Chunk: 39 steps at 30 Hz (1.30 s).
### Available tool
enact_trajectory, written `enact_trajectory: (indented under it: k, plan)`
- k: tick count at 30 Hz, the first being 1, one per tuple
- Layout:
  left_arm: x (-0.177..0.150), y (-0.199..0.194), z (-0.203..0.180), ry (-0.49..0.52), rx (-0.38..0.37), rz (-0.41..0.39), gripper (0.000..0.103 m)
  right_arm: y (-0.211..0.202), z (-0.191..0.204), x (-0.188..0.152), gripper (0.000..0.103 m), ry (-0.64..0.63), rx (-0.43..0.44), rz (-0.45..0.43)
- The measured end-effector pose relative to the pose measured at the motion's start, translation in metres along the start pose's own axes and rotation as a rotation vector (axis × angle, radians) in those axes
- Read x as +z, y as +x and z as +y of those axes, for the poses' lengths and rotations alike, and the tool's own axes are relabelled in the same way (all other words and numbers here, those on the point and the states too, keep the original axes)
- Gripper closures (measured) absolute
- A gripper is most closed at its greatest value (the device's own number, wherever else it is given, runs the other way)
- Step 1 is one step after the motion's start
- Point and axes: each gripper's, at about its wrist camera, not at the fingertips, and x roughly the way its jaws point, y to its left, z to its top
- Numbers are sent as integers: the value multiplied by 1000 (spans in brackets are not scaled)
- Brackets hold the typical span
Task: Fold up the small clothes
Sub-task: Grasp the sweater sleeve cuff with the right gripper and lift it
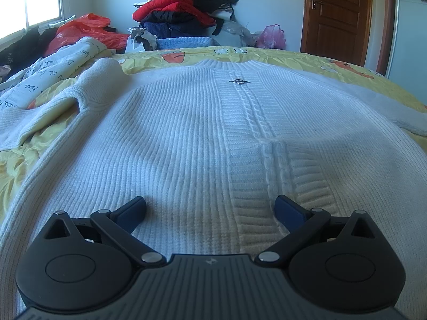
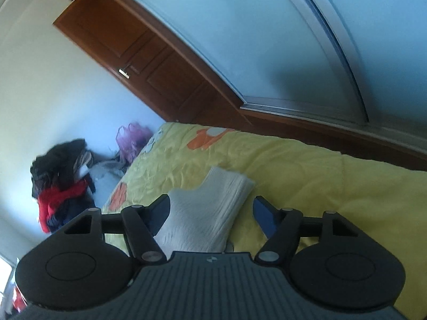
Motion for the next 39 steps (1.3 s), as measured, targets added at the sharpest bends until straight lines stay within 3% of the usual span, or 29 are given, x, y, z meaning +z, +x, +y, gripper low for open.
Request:
enact_trajectory:
  k: [3, 5, 6, 7, 9, 13, 19, 25, 30, 34, 37, 38, 39]
  plan:
    - [0, 0, 0, 0, 0, 0, 0, 7, -10, -2, 46, 46, 5, -13]
    - [0, 0, 0, 0, 0, 0, 0, 14, -13, -3, 64, 61, -4, -13]
    - [0, 0, 0, 0, 0, 0, 0, 15, -14, -3, 80, 71, -16, -17]
    - [0, 0, 0, 0, 0, 0, 0, 18, -18, -3, 89, 86, -25, -10]
    - [0, 0, 0, 0, 0, 0, 0, 20, -24, -3, 92, 112, -5, -9]
    - [0, 0, 0, -1, -1, 0, 0, 8, -5, -2, 90, 80, 8, -43]
    - [0, 1, 0, -3, -2, 0, 0, -28, 80, -21, 90, -112, 172, -70]
    - [1, 1, 0, -5, -4, -1, 0, -35, 204, -118, 90, -442, 379, 38]
    - [0, 1, 1, -6, -5, -2, 0, -12, 279, -237, 90, -618, 470, 243]
    - [1, 1, 1, -6, -5, -2, 0, -9, 300, -322, 90, -766, 440, 363]
    - [1, 1, 1, -6, -4, -1, 0, -23, 283, -346, 89, -769, 418, 404]
    - [1, 1, 1, -5, -3, 0, 0, -25, 283, -341, 83, -747, 414, 404]
    - [2, 2, 0, -1, -1, 3, 0, -24, 284, -333, 70, -728, 405, 410]
